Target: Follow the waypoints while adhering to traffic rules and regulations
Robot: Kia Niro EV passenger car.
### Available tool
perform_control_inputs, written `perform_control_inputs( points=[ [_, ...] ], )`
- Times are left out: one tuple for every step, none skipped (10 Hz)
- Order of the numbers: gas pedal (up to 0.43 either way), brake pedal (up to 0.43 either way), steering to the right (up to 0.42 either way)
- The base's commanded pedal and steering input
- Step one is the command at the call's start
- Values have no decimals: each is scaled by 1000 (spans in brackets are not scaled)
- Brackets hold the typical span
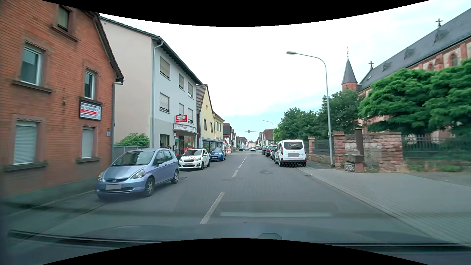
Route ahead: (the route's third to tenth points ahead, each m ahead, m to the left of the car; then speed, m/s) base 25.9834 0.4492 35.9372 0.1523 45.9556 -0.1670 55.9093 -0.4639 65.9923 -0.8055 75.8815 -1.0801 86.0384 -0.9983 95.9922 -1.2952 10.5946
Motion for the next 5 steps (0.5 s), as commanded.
perform_control_inputs(
  points=[
    [28,0,1],
    [28,0,1],
    [28,0,1],
    [28,0,1],
    [28,0,1]
  ],
)
